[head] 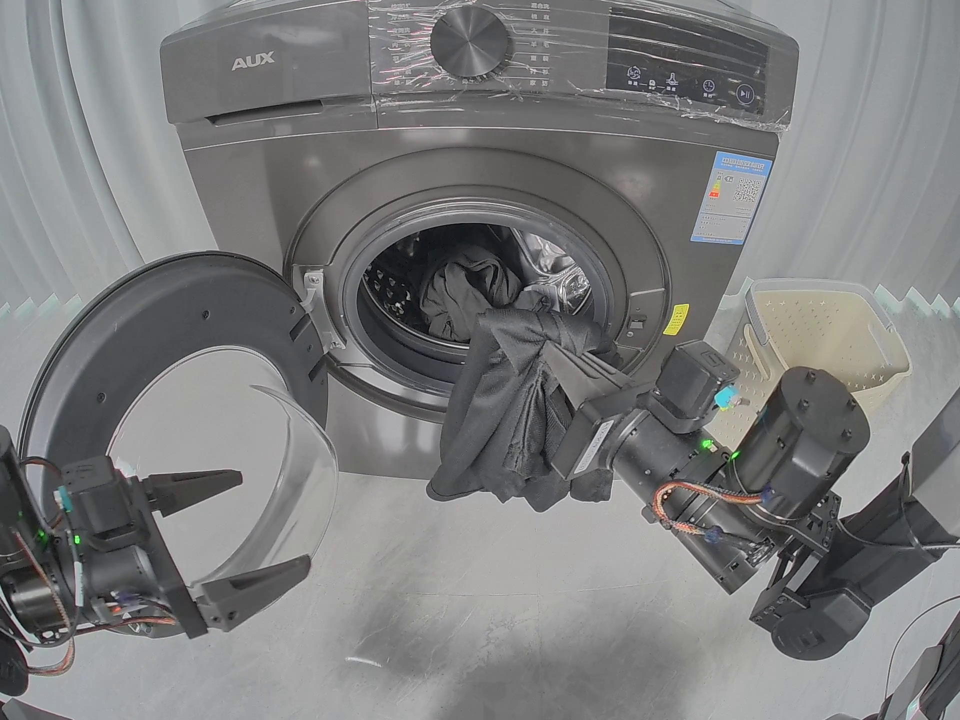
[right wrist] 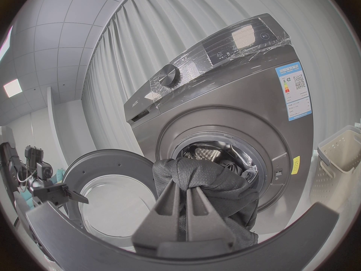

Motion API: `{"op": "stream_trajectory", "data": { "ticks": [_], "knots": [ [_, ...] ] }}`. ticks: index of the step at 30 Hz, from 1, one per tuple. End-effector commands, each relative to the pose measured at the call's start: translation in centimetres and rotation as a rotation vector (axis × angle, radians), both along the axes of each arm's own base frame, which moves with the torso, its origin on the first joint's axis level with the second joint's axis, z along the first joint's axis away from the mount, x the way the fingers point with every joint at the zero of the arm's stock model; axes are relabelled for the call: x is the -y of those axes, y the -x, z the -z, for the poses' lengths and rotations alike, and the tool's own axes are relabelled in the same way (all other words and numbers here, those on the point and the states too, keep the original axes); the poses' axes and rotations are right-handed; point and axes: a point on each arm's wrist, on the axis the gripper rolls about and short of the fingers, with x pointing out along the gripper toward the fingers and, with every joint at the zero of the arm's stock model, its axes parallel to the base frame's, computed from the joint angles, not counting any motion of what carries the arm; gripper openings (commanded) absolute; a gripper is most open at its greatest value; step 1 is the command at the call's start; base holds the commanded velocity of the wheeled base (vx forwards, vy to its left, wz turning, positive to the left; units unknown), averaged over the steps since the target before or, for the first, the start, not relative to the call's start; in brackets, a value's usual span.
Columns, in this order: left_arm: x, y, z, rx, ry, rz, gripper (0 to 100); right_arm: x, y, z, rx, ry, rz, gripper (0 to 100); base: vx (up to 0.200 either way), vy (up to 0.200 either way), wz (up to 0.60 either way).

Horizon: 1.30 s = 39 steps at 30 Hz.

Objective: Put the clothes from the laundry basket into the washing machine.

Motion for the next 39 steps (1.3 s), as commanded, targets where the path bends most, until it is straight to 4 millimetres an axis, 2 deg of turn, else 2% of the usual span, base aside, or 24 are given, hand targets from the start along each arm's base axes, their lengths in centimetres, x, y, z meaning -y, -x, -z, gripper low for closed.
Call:
{"op": "stream_trajectory", "data": {
  "ticks": [1, 13, 19, 26, 29, 39],
  "knots": [
    [2.5, -3.2, 1.8, -0.101, -0.040, 0.070, 100, -0.1, -0.1, -0.1, 0.005, -0.006, 0.001, 0, 0.000, 0.000, 0.00],
    [5.1, -7.1, 3.7, -0.154, -0.060, 0.112, 100, 0.0, 0.0, -0.1, 0.004, -0.005, -0.001, 0, 0.000, 0.000, 0.00],
    [6.6, -9.1, 5.4, -0.169, -0.059, 0.128, 100, -0.1, 0.0, 0.0, 0.002, -0.003, -0.002, 0, 0.000, 0.000, 0.00],
    [7.6, -11.2, 7.3, -0.202, -0.070, 0.129, 100, -0.1, 0.0, 0.0, 0.002, -0.005, -0.004, 0, 0.000, 0.000, 0.00],
    [8.0, -12.0, 7.7, -0.191, -0.063, 0.130, 100, -0.1, 0.1, 0.0, 0.002, -0.005, -0.004, 0, 0.000, 0.000, 0.00],
    [9.1, -14.9, 10.7, -0.154, -0.044, 0.115, 100, -0.3, 0.3, 0.0, -0.006, -0.015, -0.015, 0, 0.000, 0.000, 0.00]
  ]
}}
